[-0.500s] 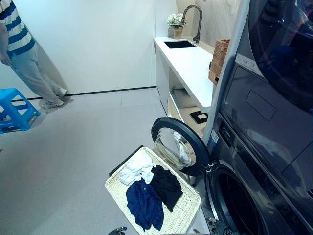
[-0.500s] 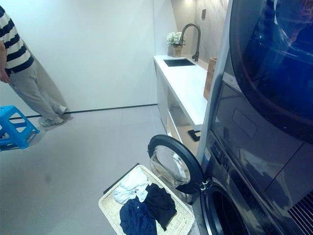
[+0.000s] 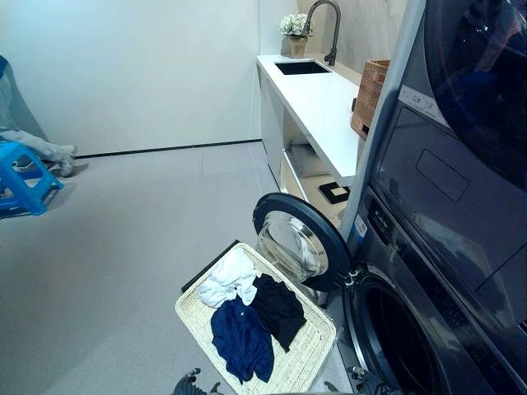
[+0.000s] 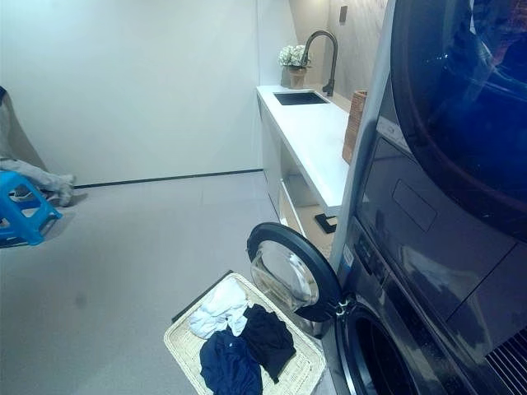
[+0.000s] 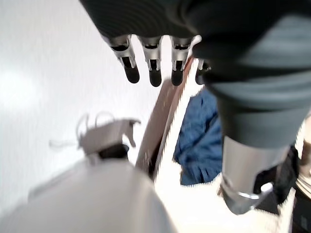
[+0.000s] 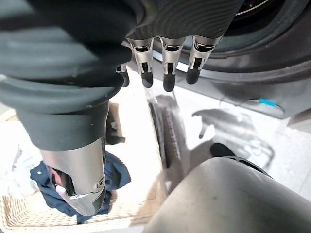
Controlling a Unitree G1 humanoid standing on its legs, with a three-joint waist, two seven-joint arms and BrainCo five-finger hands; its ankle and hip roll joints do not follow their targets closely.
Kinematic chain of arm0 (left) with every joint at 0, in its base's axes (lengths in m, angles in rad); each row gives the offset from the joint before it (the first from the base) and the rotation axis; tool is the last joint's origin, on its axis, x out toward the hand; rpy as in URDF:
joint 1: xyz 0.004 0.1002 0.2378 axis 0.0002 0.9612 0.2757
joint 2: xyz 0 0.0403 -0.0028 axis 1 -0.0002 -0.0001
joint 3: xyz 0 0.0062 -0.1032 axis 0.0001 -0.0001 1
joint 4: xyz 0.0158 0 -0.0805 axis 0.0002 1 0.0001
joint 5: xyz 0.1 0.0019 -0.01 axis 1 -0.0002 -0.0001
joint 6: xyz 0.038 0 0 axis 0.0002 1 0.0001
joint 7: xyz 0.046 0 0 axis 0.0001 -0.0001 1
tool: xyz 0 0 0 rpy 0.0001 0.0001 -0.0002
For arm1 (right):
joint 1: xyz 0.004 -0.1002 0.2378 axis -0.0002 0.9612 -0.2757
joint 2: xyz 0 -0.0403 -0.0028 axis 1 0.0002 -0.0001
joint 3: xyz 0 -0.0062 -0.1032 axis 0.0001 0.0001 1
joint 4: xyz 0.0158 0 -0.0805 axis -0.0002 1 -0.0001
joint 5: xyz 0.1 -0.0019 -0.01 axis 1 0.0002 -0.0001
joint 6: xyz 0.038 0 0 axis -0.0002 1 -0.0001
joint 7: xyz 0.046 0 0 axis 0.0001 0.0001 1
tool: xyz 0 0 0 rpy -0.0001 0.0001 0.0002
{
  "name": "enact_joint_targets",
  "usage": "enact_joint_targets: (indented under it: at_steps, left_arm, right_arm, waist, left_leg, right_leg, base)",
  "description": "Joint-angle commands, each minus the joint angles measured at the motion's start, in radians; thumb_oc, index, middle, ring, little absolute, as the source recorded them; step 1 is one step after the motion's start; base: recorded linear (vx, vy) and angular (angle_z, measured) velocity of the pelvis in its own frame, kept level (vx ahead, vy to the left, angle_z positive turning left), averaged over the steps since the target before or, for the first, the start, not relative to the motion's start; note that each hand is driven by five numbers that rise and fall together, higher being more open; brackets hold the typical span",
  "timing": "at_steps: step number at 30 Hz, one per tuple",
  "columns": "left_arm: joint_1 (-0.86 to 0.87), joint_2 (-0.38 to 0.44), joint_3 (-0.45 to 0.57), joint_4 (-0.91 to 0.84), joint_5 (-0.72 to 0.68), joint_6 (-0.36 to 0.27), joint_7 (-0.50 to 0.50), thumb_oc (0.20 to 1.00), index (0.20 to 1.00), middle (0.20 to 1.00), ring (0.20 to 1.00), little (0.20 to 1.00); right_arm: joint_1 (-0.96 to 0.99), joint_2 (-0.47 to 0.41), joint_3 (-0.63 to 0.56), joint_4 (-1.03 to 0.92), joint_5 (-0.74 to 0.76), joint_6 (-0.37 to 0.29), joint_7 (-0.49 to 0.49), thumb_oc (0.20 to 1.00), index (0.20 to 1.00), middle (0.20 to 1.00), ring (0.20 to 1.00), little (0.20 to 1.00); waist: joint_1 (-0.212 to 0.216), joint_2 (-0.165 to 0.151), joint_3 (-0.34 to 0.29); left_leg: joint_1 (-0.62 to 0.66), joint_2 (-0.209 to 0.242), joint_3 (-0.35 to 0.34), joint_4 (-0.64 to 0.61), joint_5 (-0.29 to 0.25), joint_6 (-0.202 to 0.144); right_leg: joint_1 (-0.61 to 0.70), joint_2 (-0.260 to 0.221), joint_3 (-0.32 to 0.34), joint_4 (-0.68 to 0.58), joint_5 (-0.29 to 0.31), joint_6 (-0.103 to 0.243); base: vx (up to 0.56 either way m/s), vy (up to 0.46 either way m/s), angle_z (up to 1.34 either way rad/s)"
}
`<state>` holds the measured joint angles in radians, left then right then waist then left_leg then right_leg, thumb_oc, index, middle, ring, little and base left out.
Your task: Put the clothes into the washing machine.
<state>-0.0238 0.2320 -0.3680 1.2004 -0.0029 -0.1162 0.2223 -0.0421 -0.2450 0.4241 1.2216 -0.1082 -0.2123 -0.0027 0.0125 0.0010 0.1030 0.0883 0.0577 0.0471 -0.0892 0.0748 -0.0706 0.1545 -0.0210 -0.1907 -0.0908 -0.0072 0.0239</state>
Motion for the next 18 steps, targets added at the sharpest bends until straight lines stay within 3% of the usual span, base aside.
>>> enact_joint_targets:
  at_steps: [1, 3, 5, 8, 10, 18]
  left_arm:
    - [-0.122, -0.029, 0.017, 0.061, 0.084, -0.016, 0.208, 1.0, 1.0, 1.0, 1.0, 1.0]
    - [-0.131, -0.025, 0.015, 0.059, 0.108, -0.016, 0.281, 1.0, 1.0, 1.0, 1.0, 1.0]
    - [-0.158, -0.015, 0.016, 0.059, 0.121, -0.004, 0.414, 1.0, 1.0, 1.0, 1.0, 1.0]
    - [-0.171, -0.012, 0.016, 0.06, 0.139, 0.0, 0.465, 1.0, 1.0, 1.0, 1.0, 1.0]
    - [-0.214, 0.003, -0.022, 0.05, 0.296, 0.047, 0.594, 1.0, 1.0, 1.0, 1.0, 1.0]
    - [-0.317, 0.03, -0.09, 0.034, 0.384, 0.128, 0.637, 1.0, 1.0, 1.0, 1.0, 1.0]
  right_arm:
    - [-0.092, 0.024, 0.042, -0.003, 0.021, -0.033, -0.002, 1.0, 1.0, 1.0, 1.0, 1.0]
    - [-0.096, 0.022, 0.046, -0.009, 0.029, -0.031, -0.004, 1.0, 1.0, 1.0, 1.0, 1.0]
    - [-0.109, 0.016, 0.055, -0.016, 0.038, -0.036, -0.004, 1.0, 1.0, 1.0, 1.0, 1.0]
    - [-0.116, 0.013, 0.059, -0.016, 0.043, -0.039, -0.004, 1.0, 1.0, 1.0, 1.0, 1.0]
    - [-0.134, 0.005, 0.074, -0.018, 0.056, -0.048, -0.009, 1.0, 1.0, 1.0, 1.0, 1.0]
    - [-0.199, -0.018, 0.093, -0.015, 0.081, -0.053, -0.003, 1.0, 1.0, 1.0, 1.0, 1.0]
  waist:
    - [-0.006, -0.028, 0.067]
    - [-0.007, -0.029, 0.075]
    - [-0.013, -0.027, 0.096]
    - [-0.015, -0.027, 0.105]
    - [-0.026, -0.023, 0.132]
    - [-0.06, -0.006, 0.19]
  left_leg:
    - [0.033, -0.103, 0.074, 0.004, -0.11, 0.072]
    - [0.024, -0.102, 0.076, 0.004, -0.105, 0.071]
    - [0.007, -0.101, 0.078, 0.002, -0.1, 0.07]
    - [-0.001, -0.101, 0.08, 0.002, -0.098, 0.069]
    - [-0.024, -0.099, 0.086, 0.002, -0.092, 0.066]
    - [-0.072, -0.1, 0.103, 0.002, -0.08, 0.064]
  right_leg:
    - [-0.058, 0.003, 0.048, 0.021, 0.027, 0.062]
    - [-0.068, 0.003, 0.05, 0.02, 0.031, 0.062]
    - [-0.088, 0.003, 0.056, 0.018, 0.038, 0.063]
    - [-0.098, 0.003, 0.059, 0.018, 0.041, 0.062]
    - [-0.126, 0.001, 0.07, 0.019, 0.049, 0.063]
    - [-0.187, 0.007, 0.119, 0.017, 0.069, 0.062]
  base:
    - [0.03, 0.01, -0.06]
    - [0.01, 0.013, -0.03]
    - [-0.01, 0.013, -0.02]
    - [-0.03, 0.022, -0.03]
    - [-0.04, 0.034, -0.03]
    - [0.0, 0.05, -0.14]
